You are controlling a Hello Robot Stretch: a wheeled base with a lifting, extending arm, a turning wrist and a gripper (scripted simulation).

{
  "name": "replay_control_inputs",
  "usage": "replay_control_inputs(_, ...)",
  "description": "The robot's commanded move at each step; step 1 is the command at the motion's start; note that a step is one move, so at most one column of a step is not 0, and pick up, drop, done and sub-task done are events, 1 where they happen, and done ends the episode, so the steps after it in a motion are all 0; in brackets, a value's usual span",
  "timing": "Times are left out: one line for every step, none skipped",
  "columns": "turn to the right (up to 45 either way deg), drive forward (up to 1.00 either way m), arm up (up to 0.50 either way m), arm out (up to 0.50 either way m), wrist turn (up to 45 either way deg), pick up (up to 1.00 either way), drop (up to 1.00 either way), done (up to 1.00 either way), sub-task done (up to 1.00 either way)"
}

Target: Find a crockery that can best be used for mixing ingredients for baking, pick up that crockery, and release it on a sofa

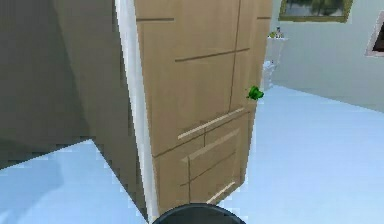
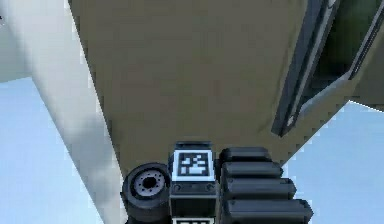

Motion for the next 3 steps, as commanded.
replay_control_inputs(0.0,0.15,0.0,0.0,0.0,0.0,0.0,0.0,0.0)
replay_control_inputs(45.0,0.0,0.0,0.0,0.0,0.0,0.0,0.0,0.0)
replay_control_inputs(0.0,0.45,0.0,0.0,0.0,0.0,0.0,0.0,0.0)
